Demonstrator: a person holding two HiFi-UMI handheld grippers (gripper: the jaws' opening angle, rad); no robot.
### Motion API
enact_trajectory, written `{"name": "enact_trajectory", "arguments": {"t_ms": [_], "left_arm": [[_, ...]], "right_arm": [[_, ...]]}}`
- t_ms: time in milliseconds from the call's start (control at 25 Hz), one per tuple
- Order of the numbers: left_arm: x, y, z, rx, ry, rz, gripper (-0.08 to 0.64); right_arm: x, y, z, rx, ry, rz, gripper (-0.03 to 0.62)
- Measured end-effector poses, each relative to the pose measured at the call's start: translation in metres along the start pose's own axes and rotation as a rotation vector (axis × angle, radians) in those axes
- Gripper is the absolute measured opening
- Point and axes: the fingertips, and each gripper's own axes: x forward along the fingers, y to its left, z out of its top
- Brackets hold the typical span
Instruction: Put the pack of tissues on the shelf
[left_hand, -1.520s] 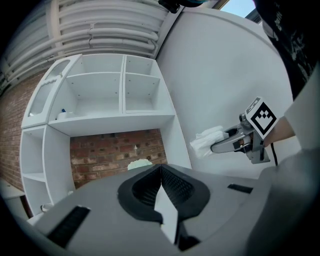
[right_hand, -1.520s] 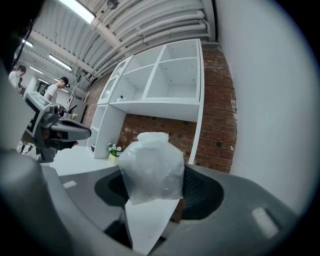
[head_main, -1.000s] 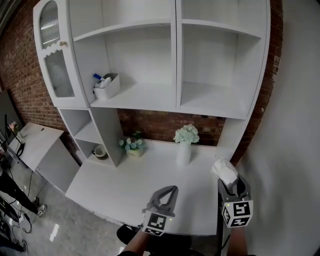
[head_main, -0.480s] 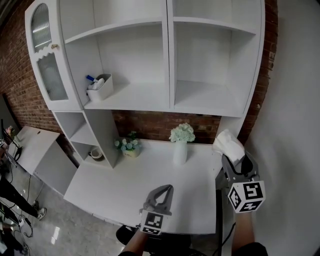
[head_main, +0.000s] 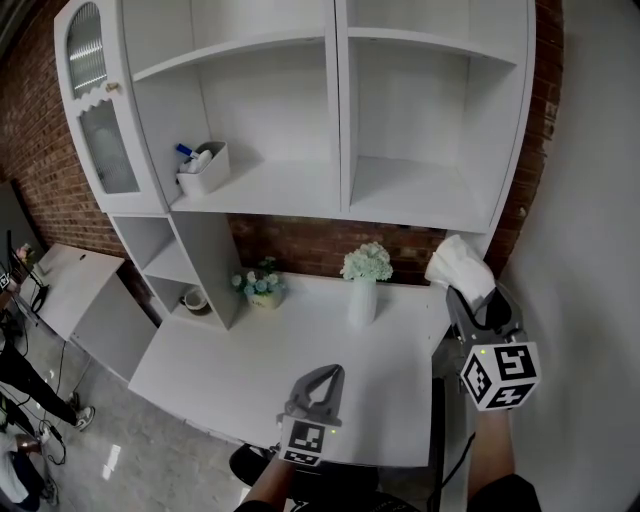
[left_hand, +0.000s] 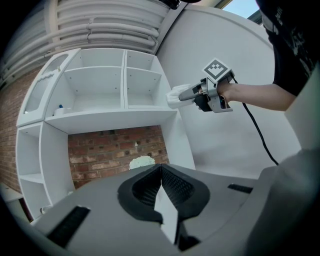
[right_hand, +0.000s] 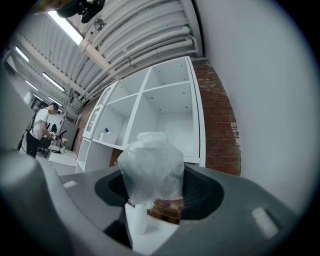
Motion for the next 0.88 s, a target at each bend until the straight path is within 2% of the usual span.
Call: {"name": "enact_trajectory", "arguments": {"t_ms": [240, 480, 880], "left_arm": [[-0.003, 0.002, -0.004, 0.016, 0.015, 0.021, 0.011], [-0.003, 0.009, -0.006, 0.020, 0.021, 0.043, 0.011], [-0.004, 0.014, -0.007, 0.038, 0.027, 0.050, 0.011]], "right_arm": [[0.009, -0.006, 0.015, 0.005, -0.028, 0.006, 0.253], [0.019, -0.016, 0.031, -0.042, -0.048, -0.012, 0.253], [0.034, -0.026, 0.040, -0.068, -0.058, -0.025, 0.253]]}}
